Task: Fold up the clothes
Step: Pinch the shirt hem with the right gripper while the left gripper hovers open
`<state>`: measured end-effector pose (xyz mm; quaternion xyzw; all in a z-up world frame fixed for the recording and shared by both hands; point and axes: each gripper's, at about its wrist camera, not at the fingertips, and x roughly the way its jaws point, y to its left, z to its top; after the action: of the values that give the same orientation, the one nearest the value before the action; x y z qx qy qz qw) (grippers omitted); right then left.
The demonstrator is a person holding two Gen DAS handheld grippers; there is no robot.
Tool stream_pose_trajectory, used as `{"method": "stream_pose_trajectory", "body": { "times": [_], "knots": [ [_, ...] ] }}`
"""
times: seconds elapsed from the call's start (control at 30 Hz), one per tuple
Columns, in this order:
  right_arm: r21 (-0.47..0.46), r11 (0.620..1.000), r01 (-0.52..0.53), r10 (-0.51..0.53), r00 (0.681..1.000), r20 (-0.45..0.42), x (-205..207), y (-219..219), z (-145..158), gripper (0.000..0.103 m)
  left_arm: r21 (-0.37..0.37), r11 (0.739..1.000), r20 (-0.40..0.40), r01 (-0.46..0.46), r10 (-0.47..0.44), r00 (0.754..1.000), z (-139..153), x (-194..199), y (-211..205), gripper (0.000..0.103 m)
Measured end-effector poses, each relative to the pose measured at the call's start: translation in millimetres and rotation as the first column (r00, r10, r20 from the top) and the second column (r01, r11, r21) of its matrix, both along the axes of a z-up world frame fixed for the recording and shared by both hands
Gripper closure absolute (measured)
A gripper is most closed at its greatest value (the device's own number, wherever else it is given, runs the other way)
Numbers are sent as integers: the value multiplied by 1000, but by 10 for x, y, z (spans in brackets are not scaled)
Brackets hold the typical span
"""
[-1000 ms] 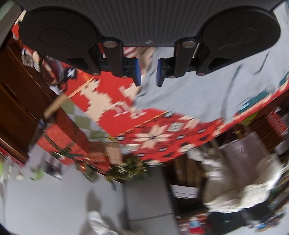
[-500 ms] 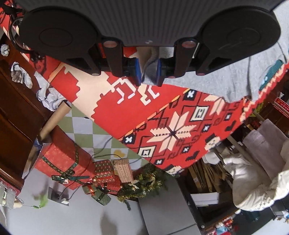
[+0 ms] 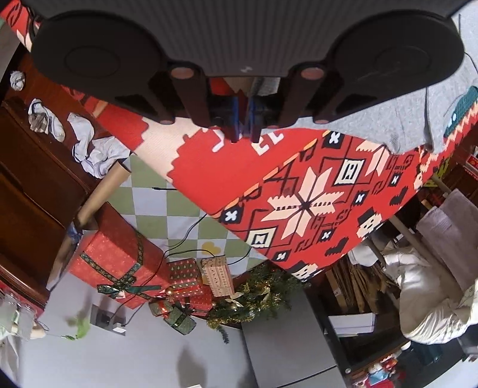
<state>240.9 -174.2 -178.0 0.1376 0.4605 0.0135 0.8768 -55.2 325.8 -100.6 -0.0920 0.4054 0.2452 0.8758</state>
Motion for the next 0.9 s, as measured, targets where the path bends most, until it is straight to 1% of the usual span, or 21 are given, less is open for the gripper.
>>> {"method": "stream_pose_trajectory", "body": {
  "times": [0.13, 0.27, 0.4, 0.5, 0.73, 0.77, 0.8, 0.83, 0.9],
  "knots": [
    [44, 999, -15, 16, 1000, -11, -120, -5, 37, 92, -3, 1000, -7, 17, -17, 1000, -26, -31, -46, 59],
    [88, 996, -30, 32, 999, -20, -241, -10, 74, 90, -19, 1000, 4, 21, -21, 1000, -23, -77, -77, 59],
    [132, 990, -44, 48, 998, -30, -361, -14, 110, 85, -36, 999, 12, 22, -22, 1000, -8, -100, -96, 58],
    [143, 989, -29, 37, 998, -56, -347, -8, 48, 85, -40, 999, 11, 22, -22, 1000, -9, -112, -104, 57],
    [178, 984, -13, 25, 998, -64, -332, -28, -34, 85, -48, 999, 5, 20, -20, 1000, -32, -113, -99, 56],
    [183, 983, -10, 22, 998, -62, -330, -35, -34, 86, -49, 999, 5, 21, -21, 1000, -32, -111, -105, 56],
    [182, 983, -11, 22, 998, -60, -331, -35, -29, 97, -49, 999, 5, 23, -23, 1000, -32, -110, -111, 56],
    [180, 984, -11, 22, 998, -58, -333, -35, -25, 103, -48, 999, 5, 25, -25, 1000, -32, -108, -117, 56],
    [140, 990, -7, 14, 999, -44, -360, -19, 14, 103, -47, 999, 5, 28, -28, 1000, -33, -105, -125, 56]
  ]
}}
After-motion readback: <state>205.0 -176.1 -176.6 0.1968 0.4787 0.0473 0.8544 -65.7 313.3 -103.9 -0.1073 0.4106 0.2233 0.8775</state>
